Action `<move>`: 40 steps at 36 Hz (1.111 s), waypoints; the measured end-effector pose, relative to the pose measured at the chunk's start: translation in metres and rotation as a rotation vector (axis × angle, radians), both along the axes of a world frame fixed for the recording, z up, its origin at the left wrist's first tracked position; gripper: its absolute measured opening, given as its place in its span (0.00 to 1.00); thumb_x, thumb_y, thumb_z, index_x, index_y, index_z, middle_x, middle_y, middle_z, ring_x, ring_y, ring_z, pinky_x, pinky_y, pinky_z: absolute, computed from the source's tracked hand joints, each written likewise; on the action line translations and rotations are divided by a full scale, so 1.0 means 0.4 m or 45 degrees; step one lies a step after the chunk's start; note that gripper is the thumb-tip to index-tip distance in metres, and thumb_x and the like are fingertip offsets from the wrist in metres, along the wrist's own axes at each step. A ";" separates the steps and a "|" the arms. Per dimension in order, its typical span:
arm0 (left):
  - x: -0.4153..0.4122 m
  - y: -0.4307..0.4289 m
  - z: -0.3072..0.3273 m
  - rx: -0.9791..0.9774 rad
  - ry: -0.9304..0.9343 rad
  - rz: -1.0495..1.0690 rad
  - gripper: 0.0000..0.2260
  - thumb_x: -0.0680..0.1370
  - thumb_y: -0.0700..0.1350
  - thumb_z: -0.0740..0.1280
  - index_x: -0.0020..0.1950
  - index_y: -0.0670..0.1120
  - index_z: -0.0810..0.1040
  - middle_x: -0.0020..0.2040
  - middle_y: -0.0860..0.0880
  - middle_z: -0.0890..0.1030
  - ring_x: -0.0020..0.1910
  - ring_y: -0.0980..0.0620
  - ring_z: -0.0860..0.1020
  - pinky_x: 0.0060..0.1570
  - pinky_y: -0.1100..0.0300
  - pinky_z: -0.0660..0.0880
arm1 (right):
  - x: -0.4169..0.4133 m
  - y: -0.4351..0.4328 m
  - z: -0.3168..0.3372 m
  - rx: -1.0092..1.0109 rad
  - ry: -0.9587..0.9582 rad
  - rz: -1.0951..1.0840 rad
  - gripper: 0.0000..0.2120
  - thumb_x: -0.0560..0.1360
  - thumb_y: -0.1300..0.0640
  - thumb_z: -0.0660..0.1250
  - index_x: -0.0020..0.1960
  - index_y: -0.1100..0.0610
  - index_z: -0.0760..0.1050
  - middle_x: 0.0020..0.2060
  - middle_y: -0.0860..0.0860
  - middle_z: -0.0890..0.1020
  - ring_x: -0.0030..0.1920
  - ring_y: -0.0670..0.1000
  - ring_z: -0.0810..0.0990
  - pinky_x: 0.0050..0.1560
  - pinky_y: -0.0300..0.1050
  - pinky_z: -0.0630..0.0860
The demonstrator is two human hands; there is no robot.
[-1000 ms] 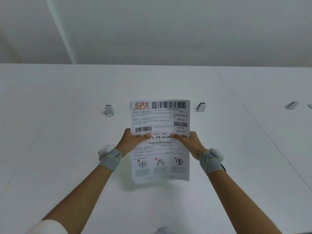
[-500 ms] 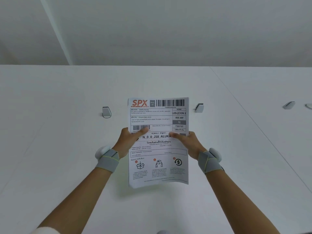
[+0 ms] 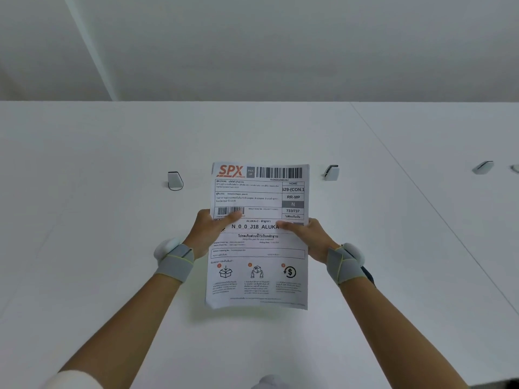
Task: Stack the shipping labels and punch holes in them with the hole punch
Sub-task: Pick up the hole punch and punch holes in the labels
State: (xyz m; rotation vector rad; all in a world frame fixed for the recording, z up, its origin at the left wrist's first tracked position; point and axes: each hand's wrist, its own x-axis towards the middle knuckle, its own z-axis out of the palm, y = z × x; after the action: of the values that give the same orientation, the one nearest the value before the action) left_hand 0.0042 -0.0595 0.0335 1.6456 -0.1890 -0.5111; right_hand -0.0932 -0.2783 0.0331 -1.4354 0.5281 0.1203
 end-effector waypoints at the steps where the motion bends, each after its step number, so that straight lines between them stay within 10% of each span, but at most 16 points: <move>1: 0.002 0.002 0.000 0.019 -0.022 -0.012 0.13 0.72 0.46 0.72 0.54 0.42 0.82 0.49 0.42 0.85 0.49 0.42 0.83 0.53 0.48 0.79 | -0.002 -0.008 -0.004 -0.002 0.044 0.051 0.08 0.71 0.63 0.71 0.49 0.56 0.81 0.50 0.56 0.84 0.50 0.57 0.83 0.54 0.54 0.80; 6: 0.020 0.018 -0.004 0.062 -0.061 -0.035 0.07 0.72 0.46 0.72 0.49 0.49 0.82 0.47 0.46 0.85 0.48 0.45 0.84 0.52 0.50 0.80 | -0.020 -0.081 -0.020 -0.234 0.393 0.339 0.09 0.73 0.67 0.63 0.47 0.59 0.80 0.45 0.54 0.83 0.46 0.53 0.82 0.51 0.49 0.79; 11: 0.037 0.036 -0.005 0.089 -0.081 -0.033 0.10 0.72 0.47 0.72 0.52 0.48 0.81 0.48 0.45 0.85 0.47 0.44 0.84 0.51 0.49 0.80 | -0.039 -0.159 -0.058 -0.981 0.651 0.233 0.08 0.73 0.63 0.61 0.40 0.64 0.77 0.36 0.56 0.79 0.38 0.54 0.77 0.33 0.39 0.72; 15: 0.043 0.037 -0.001 0.093 -0.087 -0.031 0.05 0.72 0.47 0.73 0.47 0.51 0.82 0.45 0.49 0.85 0.45 0.47 0.84 0.47 0.53 0.80 | -0.074 -0.204 -0.088 -1.322 0.862 0.169 0.08 0.75 0.57 0.61 0.46 0.63 0.72 0.44 0.58 0.78 0.46 0.58 0.77 0.44 0.44 0.72; 21: 0.046 0.031 0.003 0.094 -0.100 -0.045 0.04 0.71 0.47 0.73 0.45 0.53 0.82 0.40 0.55 0.86 0.41 0.53 0.85 0.41 0.59 0.80 | -0.127 -0.236 -0.114 -1.302 1.157 0.300 0.22 0.74 0.49 0.62 0.65 0.60 0.69 0.60 0.55 0.77 0.62 0.57 0.74 0.53 0.44 0.70; 29: 0.051 0.031 0.001 0.111 -0.075 -0.069 0.06 0.70 0.49 0.74 0.46 0.51 0.82 0.41 0.52 0.87 0.41 0.49 0.85 0.40 0.56 0.81 | -0.158 -0.218 -0.123 -1.294 1.305 0.418 0.09 0.68 0.57 0.69 0.42 0.60 0.71 0.31 0.52 0.72 0.44 0.55 0.76 0.41 0.41 0.72; 40: 0.073 0.038 0.001 0.159 -0.116 -0.053 0.08 0.71 0.47 0.73 0.48 0.48 0.82 0.40 0.51 0.86 0.37 0.51 0.85 0.39 0.58 0.81 | -0.160 -0.225 -0.148 -1.306 1.153 0.329 0.16 0.71 0.45 0.63 0.48 0.57 0.70 0.43 0.52 0.77 0.46 0.54 0.78 0.44 0.42 0.72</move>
State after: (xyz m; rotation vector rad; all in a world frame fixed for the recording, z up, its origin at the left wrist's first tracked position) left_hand 0.0333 -0.0442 0.0340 1.7913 -0.2643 -0.4878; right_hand -0.1571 -0.3683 -0.0260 -2.4396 1.2481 0.8249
